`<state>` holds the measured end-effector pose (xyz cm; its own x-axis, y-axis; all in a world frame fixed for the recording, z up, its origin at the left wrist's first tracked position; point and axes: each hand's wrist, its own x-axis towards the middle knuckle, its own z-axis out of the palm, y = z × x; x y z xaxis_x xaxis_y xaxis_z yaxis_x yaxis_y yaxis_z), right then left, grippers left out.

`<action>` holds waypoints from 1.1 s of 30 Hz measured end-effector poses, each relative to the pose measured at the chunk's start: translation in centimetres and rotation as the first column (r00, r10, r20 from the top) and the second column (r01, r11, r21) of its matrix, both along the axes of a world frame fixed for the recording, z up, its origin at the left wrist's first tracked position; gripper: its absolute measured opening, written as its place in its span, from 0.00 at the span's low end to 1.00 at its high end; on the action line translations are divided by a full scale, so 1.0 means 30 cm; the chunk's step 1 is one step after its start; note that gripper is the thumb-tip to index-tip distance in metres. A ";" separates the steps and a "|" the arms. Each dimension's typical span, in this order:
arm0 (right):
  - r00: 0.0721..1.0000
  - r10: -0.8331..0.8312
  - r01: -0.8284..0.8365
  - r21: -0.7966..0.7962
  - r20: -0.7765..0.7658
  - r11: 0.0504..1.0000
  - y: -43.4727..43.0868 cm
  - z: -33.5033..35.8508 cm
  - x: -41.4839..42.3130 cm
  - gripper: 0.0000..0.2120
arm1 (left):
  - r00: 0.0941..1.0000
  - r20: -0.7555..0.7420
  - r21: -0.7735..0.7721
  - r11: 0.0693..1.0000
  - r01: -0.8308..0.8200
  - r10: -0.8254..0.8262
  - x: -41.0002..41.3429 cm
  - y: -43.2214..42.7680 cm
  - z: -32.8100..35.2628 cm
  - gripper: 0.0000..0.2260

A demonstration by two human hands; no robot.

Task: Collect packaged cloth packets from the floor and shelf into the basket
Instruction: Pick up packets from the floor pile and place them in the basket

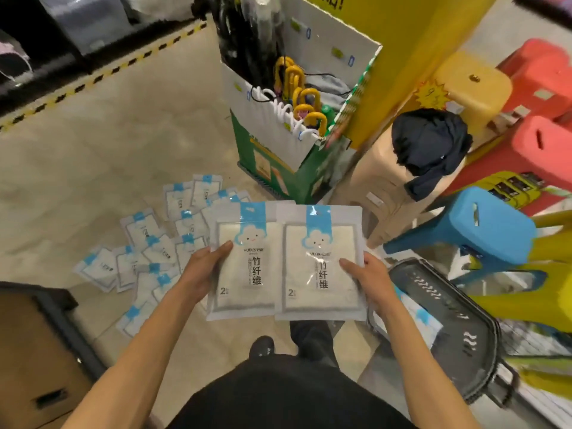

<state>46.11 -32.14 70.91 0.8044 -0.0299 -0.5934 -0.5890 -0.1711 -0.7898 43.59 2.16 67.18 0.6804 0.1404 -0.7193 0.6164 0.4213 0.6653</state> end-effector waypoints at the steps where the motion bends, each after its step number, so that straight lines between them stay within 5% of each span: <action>1: 0.999 -0.044 0.044 0.004 -0.009 0.999 -0.012 -0.004 -0.046 0.13 | 0.999 0.003 0.006 0.999 0.037 -0.037 -0.014 -0.012 0.012 0.12; 10: 0.948 -0.318 0.316 0.112 -0.002 0.942 -0.161 -0.002 -0.406 0.15 | 0.954 -0.005 0.074 0.951 0.301 -0.301 -0.104 -0.210 0.102 0.11; 20: 0.801 -0.598 0.593 0.099 0.026 0.799 -0.569 -0.013 -0.799 0.11 | 0.817 -0.028 0.055 0.815 0.577 -0.576 -0.193 -0.756 0.078 0.12; 27: 0.756 -0.655 0.650 0.110 0.012 0.752 -0.911 -0.033 -0.968 0.11 | 0.792 -0.033 0.079 0.788 0.610 -0.609 -0.292 -1.170 0.059 0.11; 30: 0.769 -0.639 0.635 0.096 0.005 0.766 -1.053 -0.045 -0.986 0.18 | 0.811 -0.028 0.083 0.807 0.584 -0.584 -0.315 -1.289 0.036 0.11; 33: 0.780 -0.626 0.622 0.103 0.000 0.776 -1.174 -0.050 -1.000 0.10 | 0.815 -0.053 0.111 0.808 0.579 -0.577 -0.332 -1.374 0.007 0.13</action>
<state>16.12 -67.38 69.40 0.6472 -0.4790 -0.5930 -0.5148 0.2990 -0.8035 33.63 -39.07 67.38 0.6511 -0.1916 -0.7344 0.7322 -0.0959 0.6743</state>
